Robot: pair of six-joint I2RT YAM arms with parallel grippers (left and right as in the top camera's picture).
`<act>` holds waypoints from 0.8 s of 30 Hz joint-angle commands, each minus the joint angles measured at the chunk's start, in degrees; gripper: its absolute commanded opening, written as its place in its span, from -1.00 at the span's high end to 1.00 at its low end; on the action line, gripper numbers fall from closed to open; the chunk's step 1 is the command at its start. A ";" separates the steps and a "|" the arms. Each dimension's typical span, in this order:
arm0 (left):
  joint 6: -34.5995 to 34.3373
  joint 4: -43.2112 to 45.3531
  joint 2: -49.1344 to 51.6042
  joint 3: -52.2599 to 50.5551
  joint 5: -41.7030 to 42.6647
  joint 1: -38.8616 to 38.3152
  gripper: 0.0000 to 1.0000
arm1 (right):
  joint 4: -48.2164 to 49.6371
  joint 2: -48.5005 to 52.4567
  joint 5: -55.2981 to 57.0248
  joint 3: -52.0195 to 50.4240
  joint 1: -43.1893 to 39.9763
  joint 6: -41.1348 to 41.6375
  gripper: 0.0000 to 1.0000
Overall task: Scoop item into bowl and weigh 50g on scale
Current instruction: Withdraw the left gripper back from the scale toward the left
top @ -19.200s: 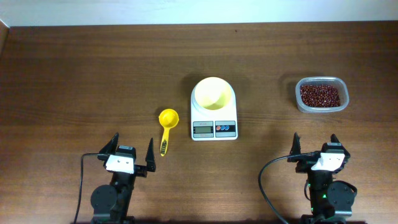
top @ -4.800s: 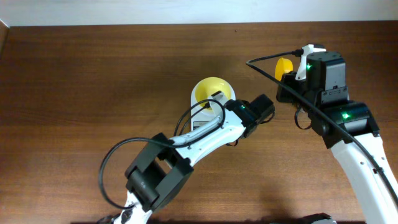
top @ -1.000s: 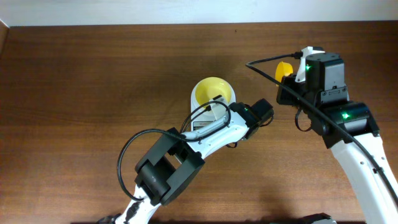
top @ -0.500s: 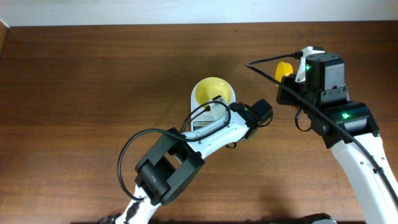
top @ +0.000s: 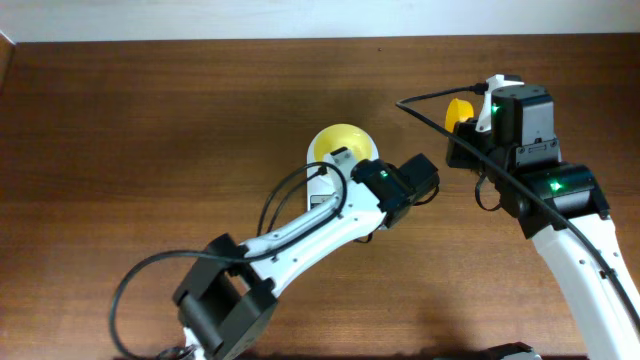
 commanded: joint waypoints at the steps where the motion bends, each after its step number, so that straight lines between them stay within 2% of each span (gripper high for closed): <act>1: 2.58 -1.99 -6.16 -0.04 0.00 0.81 1.00 | 0.22 0.35 1.18 1.07 -0.26 0.42 0.92; 2: 2.60 -2.36 -7.69 -0.04 -0.02 1.46 1.00 | 0.24 0.35 1.16 1.07 -0.26 0.42 0.92; 5: 8.31 -2.27 -13.38 -0.04 -0.02 5.35 1.00 | 0.20 0.35 1.16 1.07 -0.26 0.42 0.92; 9: 24.96 -0.87 -20.52 -0.04 0.00 14.36 1.00 | 0.20 0.35 1.42 1.07 -0.26 0.39 0.92; 11: 30.67 0.17 -22.58 -0.04 -0.02 18.23 1.00 | 0.20 0.35 1.53 1.07 -0.26 0.39 0.92; 15: 32.61 3.85 -24.98 -0.04 -0.04 27.21 1.00 | -0.04 0.35 1.55 1.07 -0.26 0.35 0.92; 17: 38.18 6.27 -25.14 -0.04 -0.02 32.39 1.00 | -0.09 0.35 2.49 1.07 -0.26 -0.07 0.92; 21: 39.01 9.70 -25.14 -0.04 0.00 38.80 1.00 | -0.04 0.35 8.11 1.07 -0.26 -0.07 0.92; 24: 48.65 12.15 -25.14 -0.04 3.56 41.68 1.00 | 0.07 0.35 9.75 1.07 -0.28 -0.13 0.92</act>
